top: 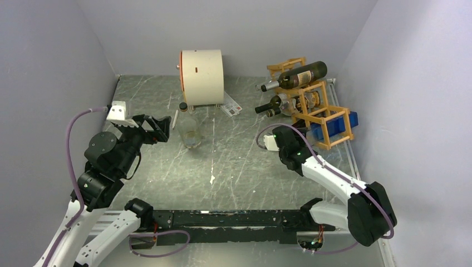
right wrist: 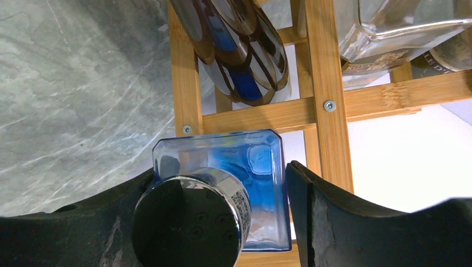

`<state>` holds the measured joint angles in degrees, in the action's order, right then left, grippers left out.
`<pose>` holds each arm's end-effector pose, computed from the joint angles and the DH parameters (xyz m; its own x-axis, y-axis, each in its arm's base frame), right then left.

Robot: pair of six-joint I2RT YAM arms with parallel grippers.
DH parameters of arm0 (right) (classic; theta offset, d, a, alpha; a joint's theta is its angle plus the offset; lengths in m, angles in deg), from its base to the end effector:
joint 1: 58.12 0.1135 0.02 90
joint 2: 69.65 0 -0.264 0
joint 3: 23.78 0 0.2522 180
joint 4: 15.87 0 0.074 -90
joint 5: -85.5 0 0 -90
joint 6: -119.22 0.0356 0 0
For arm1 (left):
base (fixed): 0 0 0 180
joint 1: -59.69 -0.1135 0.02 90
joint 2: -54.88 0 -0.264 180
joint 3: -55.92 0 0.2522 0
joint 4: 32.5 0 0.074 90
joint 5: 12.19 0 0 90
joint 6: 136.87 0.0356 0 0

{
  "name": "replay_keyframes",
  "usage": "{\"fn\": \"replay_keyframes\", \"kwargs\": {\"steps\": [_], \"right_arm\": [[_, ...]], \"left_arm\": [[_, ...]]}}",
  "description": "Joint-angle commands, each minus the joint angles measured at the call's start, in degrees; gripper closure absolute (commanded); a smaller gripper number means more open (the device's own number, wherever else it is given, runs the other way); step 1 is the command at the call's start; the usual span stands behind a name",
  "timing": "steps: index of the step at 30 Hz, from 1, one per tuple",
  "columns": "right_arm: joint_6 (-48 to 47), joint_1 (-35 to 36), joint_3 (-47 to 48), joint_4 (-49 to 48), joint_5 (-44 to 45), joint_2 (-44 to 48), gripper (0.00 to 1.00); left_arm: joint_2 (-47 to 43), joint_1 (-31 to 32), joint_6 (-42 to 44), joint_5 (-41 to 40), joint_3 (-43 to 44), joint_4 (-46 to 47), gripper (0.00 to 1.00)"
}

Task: Take the wine bottle off the wine rack

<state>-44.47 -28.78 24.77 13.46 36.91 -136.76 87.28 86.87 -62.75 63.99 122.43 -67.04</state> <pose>0.2067 0.0892 0.2017 -0.2000 -0.9381 0.2826 -0.6153 -0.1042 -0.7814 0.1057 -0.0447 0.3956 -0.0696 -0.2629 -0.9623 0.2204 0.9367 -0.2719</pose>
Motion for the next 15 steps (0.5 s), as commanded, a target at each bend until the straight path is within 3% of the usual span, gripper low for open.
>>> {"fn": "replay_keyframes", "kwargs": {"steps": [1, 6, 9, 15], "right_arm": [[-0.24, 2.36, -1.09, 2.48, -0.44, 2.07, 0.32], [4.01, 6.2, -1.01, 6.51, -0.34, 1.72, 0.51], [7.88, 10.12, -1.05, 8.87, 0.81, 0.55, 0.57], [22.51, 21.88, 2.64, 15.83, 3.37, -4.78, 0.72]], "left_arm": [[-0.05, -0.37, 0.33, 0.95, -0.1, 1.69, 0.04], [0.16, -0.4, -0.08, 1.17, -0.34, 1.96, 0.04], [0.07, -0.4, -0.33, 1.08, -0.5, 1.69, 0.04], [0.19, -0.37, -0.3, 0.64, -0.12, 1.07, 0.04]]}}
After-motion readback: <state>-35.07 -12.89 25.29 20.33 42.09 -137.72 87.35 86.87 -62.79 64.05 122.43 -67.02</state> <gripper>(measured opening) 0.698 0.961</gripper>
